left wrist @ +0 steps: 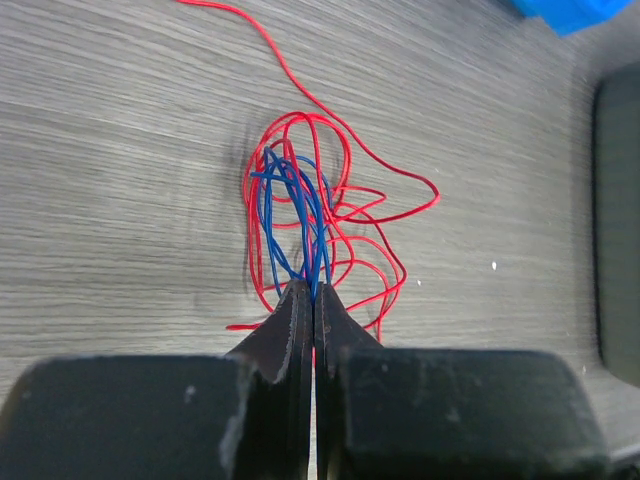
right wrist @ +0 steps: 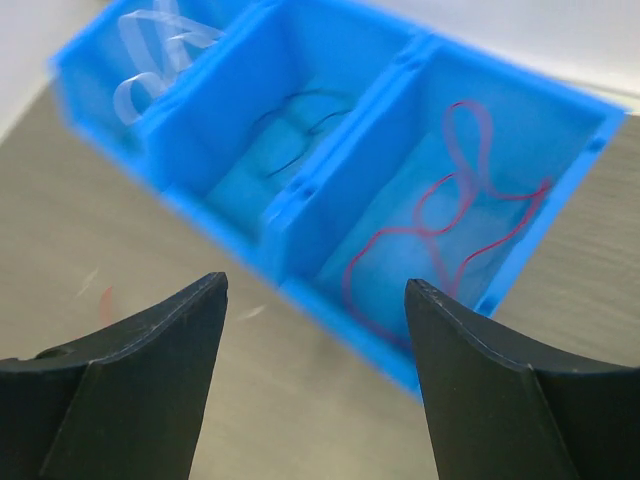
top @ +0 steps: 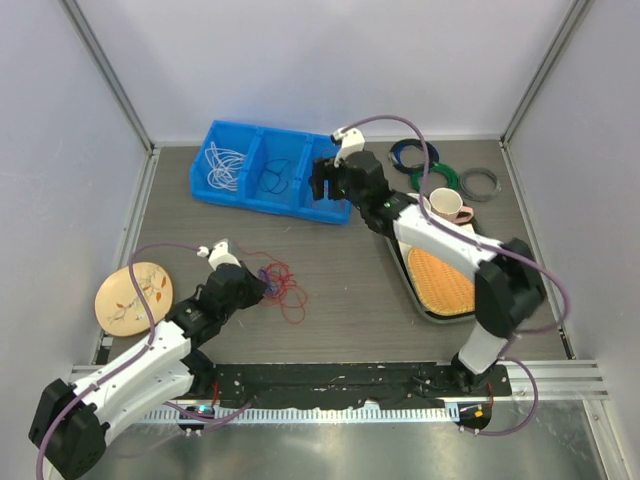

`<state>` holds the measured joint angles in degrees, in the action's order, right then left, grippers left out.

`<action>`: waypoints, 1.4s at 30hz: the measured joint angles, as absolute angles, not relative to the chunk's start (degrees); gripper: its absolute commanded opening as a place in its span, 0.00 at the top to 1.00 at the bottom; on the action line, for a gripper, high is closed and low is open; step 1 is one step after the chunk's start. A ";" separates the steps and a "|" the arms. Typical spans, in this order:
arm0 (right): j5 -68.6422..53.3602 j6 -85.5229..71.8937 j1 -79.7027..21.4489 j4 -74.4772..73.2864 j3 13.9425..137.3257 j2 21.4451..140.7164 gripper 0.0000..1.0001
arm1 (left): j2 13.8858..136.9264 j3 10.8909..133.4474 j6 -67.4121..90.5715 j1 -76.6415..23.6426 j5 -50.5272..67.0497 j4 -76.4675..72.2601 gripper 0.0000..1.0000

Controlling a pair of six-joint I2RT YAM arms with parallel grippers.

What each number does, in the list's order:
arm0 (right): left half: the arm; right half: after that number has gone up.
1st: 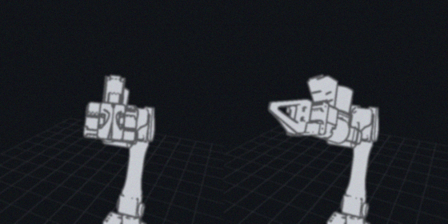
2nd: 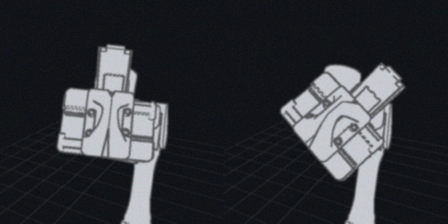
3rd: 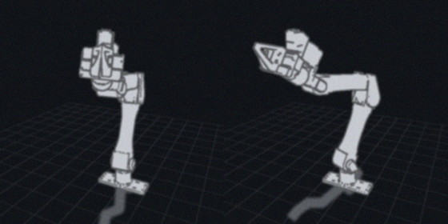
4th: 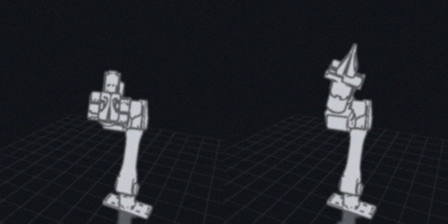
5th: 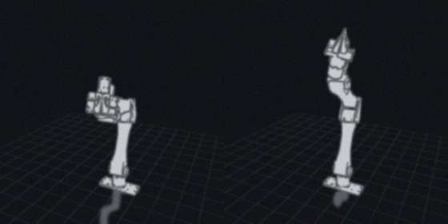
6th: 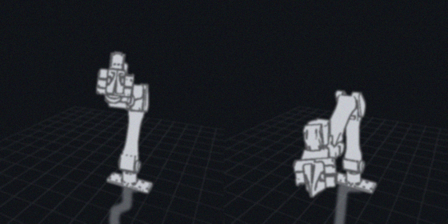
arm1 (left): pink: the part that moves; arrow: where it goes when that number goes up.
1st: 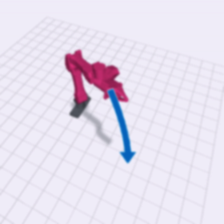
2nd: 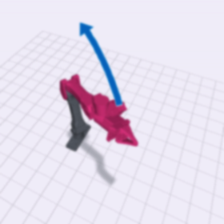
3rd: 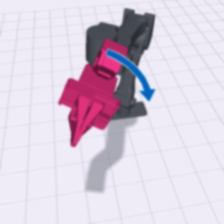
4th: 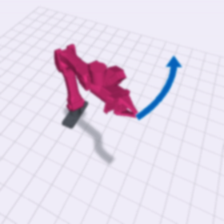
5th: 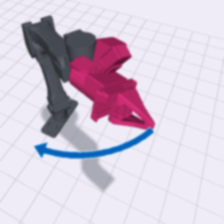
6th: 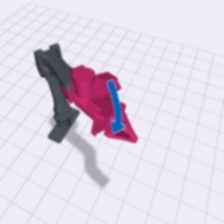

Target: Untangle the cables

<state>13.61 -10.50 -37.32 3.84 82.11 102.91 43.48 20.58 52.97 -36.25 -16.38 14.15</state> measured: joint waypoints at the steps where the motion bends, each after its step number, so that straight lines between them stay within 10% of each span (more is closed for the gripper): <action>1: 10.57 -10.39 -37.74 4.45 78.08 98.98 0.23 | 43.64 20.53 52.80 -36.25 -15.75 13.47 1.00; 12: -14.44 -11.73 -40.80 19.51 39.13 75.29 0.23 | 53.10 20.43 50.87 -36.25 1.45 -0.60 1.00; 42: -9.63 -11.79 -48.53 9.91 45.98 97.01 0.42 | 59.33 20.69 50.35 -37.52 4.95 -4.89 1.00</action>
<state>-9.63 -11.79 -48.53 9.91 45.98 97.01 59.33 20.69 50.35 -37.52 4.95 -4.89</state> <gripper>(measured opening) 0.652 0.015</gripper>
